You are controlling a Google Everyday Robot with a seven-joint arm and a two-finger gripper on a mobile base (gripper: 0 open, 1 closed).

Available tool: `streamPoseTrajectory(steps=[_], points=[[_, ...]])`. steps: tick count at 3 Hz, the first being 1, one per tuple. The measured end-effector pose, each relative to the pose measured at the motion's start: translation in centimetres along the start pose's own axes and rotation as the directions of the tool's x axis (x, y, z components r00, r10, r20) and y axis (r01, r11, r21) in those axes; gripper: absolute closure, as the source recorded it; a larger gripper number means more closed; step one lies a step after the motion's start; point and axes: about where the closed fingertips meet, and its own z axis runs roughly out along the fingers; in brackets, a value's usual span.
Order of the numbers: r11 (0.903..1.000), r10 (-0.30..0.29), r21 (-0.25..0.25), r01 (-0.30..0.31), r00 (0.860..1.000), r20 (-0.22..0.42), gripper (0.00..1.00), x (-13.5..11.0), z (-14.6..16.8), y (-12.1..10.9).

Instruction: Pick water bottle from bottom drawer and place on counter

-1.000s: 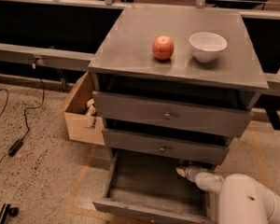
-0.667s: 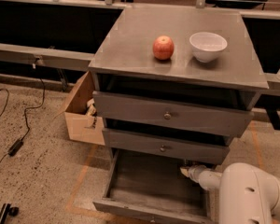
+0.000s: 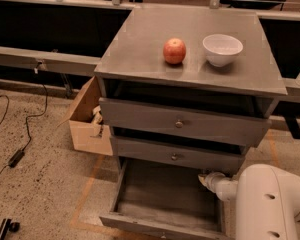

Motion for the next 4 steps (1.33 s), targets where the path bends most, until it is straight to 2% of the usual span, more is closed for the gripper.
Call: streamPoseTrajectory(steps=[1, 2, 3, 4], points=[[0.9996, -0.006, -0.028, 0.005, 0.999, -0.033, 1.0, 1.5, -1.8, 1.6], [0.9968, -0.005, -0.08, -0.003, 0.996, -0.094, 1.0, 2.1, -7.3, 3.6], [0.9875, -0.002, -0.156, -0.024, 0.986, -0.164, 1.0, 4.8, -13.5, 7.4], [0.9605, -0.059, -0.277, -0.03, 0.95, -0.307, 1.0, 11.2, -19.2, 13.0]])
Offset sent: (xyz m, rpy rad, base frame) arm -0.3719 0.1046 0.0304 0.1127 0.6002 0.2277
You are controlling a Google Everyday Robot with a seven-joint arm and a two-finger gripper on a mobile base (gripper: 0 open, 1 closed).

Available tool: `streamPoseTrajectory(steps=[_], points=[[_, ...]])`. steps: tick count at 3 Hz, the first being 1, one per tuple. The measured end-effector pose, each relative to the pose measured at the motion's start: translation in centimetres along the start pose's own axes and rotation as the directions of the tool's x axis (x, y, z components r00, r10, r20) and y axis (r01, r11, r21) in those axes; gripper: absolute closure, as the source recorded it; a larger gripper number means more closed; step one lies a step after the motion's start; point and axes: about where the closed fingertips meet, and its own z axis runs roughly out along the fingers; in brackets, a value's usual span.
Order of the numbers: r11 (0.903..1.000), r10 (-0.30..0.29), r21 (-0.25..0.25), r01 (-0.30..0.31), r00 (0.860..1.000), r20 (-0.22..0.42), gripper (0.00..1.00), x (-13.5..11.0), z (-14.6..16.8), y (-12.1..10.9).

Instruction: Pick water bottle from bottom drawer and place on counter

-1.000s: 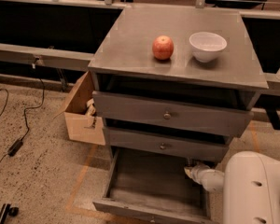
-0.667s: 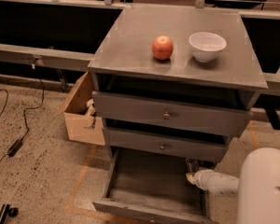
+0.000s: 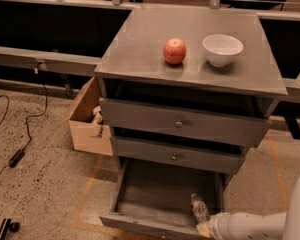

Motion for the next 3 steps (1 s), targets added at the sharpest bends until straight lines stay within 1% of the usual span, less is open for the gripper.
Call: streamPoseTrajectory(steps=[1, 2, 3], points=[[0.9989, -0.001, -0.046, -0.001, 0.999, -0.054, 1.0, 3.2, -0.2, 2.6], [0.9984, -0.002, -0.057, 0.0, 0.999, -0.04, 1.0, 3.0, -0.2, 2.7], [0.9918, -0.1, -0.079, 0.101, 0.995, 0.015, 1.0, 0.1, -2.2, 2.8]])
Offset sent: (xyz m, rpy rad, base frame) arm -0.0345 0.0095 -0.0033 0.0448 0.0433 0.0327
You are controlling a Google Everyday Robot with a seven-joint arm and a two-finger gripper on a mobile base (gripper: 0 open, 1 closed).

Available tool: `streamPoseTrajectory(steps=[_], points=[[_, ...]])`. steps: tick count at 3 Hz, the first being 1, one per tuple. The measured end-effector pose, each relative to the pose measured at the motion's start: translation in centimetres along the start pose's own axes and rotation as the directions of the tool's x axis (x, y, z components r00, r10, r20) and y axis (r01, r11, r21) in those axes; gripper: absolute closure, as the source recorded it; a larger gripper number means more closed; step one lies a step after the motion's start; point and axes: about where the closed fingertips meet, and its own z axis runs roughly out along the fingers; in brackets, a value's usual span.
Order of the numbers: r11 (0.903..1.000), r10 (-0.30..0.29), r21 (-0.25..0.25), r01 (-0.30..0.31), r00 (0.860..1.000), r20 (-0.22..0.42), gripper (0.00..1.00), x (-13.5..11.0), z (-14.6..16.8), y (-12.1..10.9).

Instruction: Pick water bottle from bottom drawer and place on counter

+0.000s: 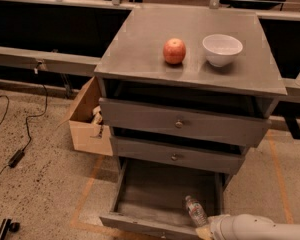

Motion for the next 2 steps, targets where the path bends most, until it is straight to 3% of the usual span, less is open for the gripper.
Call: streamPoseTrajectory(steps=[1, 2], points=[[0.9908, -0.126, -0.041, 0.129, 0.99, 0.062, 1.0, -4.1, -2.7, 0.4], [0.963, -0.243, -0.077, 0.258, 0.955, 0.171, 1.0, -10.8, -7.0, -1.1]])
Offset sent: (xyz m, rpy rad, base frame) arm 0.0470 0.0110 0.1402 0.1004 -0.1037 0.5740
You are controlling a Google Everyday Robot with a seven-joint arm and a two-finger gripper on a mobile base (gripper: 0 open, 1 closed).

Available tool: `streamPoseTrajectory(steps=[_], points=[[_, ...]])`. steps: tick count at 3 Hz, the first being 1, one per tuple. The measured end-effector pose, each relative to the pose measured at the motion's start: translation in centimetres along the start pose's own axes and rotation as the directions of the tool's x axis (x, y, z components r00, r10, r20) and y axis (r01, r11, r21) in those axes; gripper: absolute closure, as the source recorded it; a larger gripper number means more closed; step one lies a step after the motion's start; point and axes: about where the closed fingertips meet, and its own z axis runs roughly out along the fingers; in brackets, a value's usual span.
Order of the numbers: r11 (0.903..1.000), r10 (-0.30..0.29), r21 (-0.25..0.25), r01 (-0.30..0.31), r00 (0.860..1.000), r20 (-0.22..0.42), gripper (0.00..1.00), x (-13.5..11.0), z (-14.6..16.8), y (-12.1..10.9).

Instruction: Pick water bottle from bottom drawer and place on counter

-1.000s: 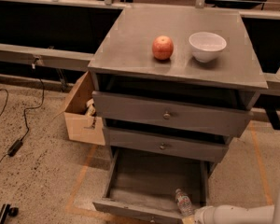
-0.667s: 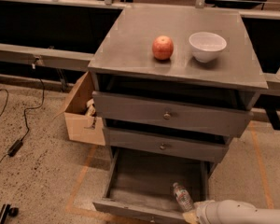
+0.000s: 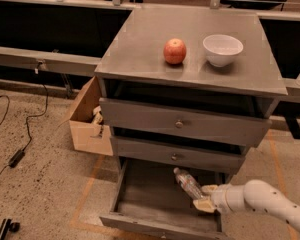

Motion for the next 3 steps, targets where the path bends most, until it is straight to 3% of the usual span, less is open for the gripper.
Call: streamPoseTrajectory(steps=[1, 2, 3], points=[[0.993, -0.107, -0.041, 0.11, 0.992, 0.071, 1.0, -4.27, -3.26, -2.25], [0.9791, -0.174, -0.098, 0.179, 0.983, 0.053, 1.0, -3.63, -3.69, -1.35], [0.9792, -0.173, -0.095, 0.179, 0.982, 0.072, 1.0, -3.9, -3.58, -1.28]])
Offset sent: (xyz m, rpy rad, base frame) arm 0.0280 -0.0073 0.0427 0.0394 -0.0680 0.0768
